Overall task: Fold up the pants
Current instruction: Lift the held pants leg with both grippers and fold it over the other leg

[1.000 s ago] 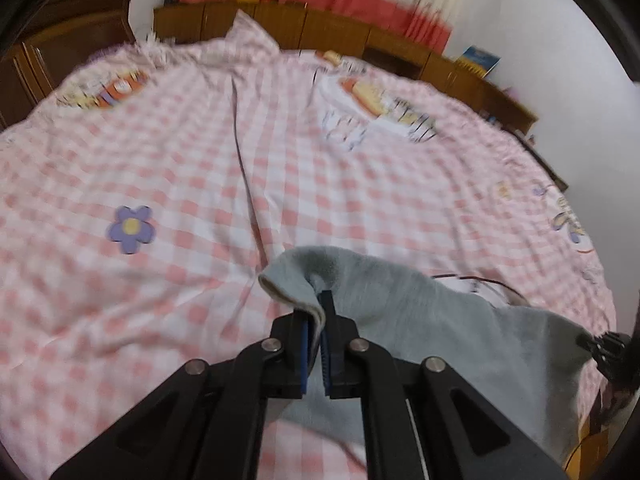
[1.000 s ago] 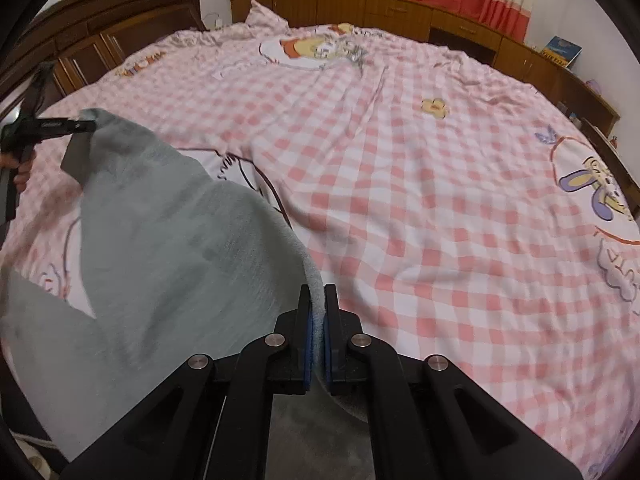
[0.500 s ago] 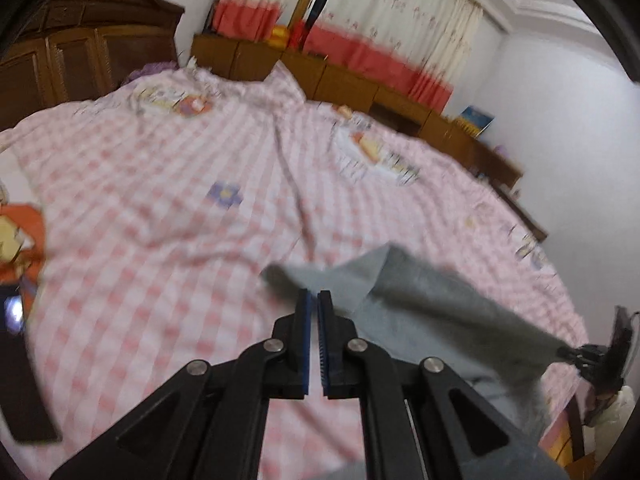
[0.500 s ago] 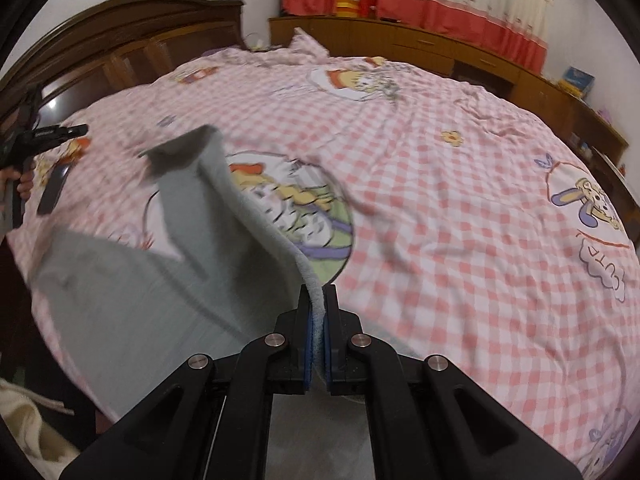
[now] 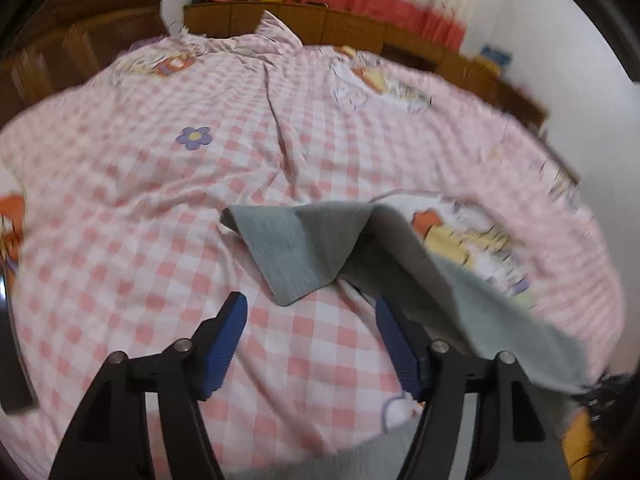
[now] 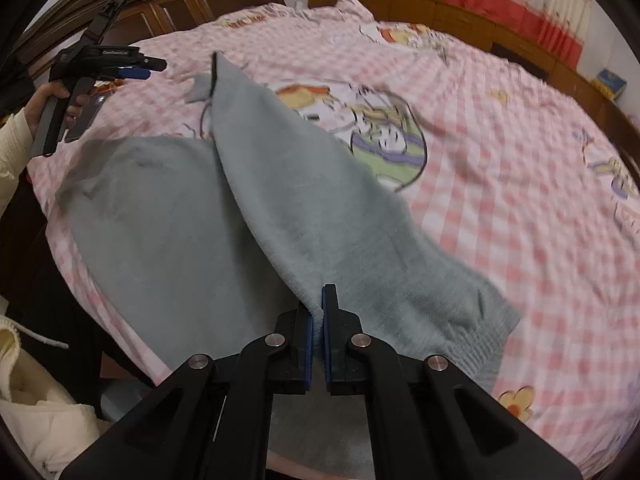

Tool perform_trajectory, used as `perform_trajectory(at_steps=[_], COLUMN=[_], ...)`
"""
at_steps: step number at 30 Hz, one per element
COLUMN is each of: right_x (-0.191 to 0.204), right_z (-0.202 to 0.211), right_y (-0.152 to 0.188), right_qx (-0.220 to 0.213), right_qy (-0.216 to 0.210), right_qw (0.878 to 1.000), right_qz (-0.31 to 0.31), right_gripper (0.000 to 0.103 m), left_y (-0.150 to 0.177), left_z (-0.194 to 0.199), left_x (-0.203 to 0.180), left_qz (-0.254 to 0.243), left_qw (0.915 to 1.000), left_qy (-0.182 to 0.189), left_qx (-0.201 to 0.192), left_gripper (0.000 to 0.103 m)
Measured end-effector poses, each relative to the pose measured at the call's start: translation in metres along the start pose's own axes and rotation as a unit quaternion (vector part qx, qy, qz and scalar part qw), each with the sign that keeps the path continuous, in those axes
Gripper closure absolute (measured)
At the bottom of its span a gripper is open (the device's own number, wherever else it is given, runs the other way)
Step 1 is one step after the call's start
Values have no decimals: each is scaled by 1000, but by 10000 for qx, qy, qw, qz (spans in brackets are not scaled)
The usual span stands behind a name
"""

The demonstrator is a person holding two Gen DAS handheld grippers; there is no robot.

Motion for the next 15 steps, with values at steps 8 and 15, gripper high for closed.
perform_trajectory(at_steps=[8, 15], right_x=[-17, -25], right_z=[-10, -19], right_y=[5, 5], right_qx=[33, 130], right_qy=[-113, -164], right_qw=[9995, 9989], right_qz=[-300, -415], right_gripper=[99, 99], left_y=[-16, -47], left_z=[-43, -79], left_x=[-54, -61], left_qz=[-1140, -787], left_qw=[9893, 9908], left_qy=[-855, -1032], left_qx=[-305, -375], left_gripper=[31, 32])
Point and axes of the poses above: each gripper's, at about its wrist camera, not at the fingertips, and z roughly against the way its jaws point, x to its left, y to its underside, the point moved 5 cm from there along -z, roughly the way its jaws point, and after that the axes turned 12 degrees about -y, right-handed, at the moved point
